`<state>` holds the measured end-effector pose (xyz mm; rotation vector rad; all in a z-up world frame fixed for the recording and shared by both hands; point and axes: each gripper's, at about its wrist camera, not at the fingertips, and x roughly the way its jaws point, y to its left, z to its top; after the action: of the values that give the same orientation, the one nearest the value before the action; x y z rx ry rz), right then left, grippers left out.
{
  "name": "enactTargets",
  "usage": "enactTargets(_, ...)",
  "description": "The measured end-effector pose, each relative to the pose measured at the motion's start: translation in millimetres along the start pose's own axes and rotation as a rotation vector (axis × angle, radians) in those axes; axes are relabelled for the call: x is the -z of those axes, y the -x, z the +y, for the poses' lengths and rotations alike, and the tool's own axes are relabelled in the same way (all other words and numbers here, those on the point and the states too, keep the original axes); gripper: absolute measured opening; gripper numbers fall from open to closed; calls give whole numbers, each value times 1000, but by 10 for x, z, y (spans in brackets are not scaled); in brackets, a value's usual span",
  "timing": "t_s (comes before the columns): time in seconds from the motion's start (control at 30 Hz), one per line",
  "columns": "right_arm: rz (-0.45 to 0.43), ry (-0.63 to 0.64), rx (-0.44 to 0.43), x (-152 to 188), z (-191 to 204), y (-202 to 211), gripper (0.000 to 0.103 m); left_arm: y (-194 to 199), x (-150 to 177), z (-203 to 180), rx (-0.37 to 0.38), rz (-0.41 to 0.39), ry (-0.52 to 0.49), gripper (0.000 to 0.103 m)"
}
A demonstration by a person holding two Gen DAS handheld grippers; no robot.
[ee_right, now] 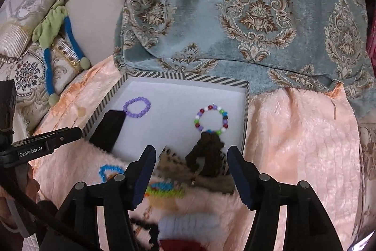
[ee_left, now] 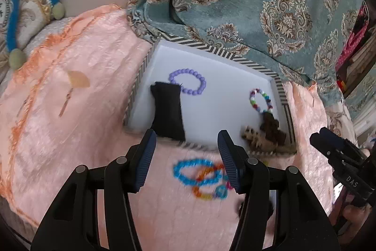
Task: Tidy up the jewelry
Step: 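Move the right gripper toward the black scrunchie beside the red bow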
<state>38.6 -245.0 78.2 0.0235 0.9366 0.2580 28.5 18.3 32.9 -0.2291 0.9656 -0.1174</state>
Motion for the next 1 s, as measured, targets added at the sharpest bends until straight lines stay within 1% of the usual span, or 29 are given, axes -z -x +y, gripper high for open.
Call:
enactTargets(0.17, -9, 10, 13, 225, 67, 163, 61, 112, 236, 10, -36, -7, -36, 54)
enactTargets(0.3, -15, -6, 22, 381, -6, 295, 61, 212, 382, 84, -52, -18, -26, 54)
enactTargets(0.43, -9, -42, 24, 542, -150, 404, 61, 270, 474, 165, -37, -11, 4, 54)
enactTargets(0.57, -2, -59, 26, 684, -213, 466, 61, 266, 546, 182, -23, 11, 6, 54)
enactTargets(0.67, -1, -72, 9, 784, -231, 507, 61, 252, 584, 168, -18, 17, 4, 54)
enactTargets(0.77, 7, -69, -12, 824, -230, 508, 61, 217, 618, 120, -6, 26, -10, 54)
enactTargets(0.9, 16, -51, -16, 859, -178, 511, 61, 143, 670, 69, 21, 48, -18, 54)
enactTargets(1.0, 19, -47, -33, 875, -153, 503, 61, 40, 715, 41, 23, 66, -18, 54)
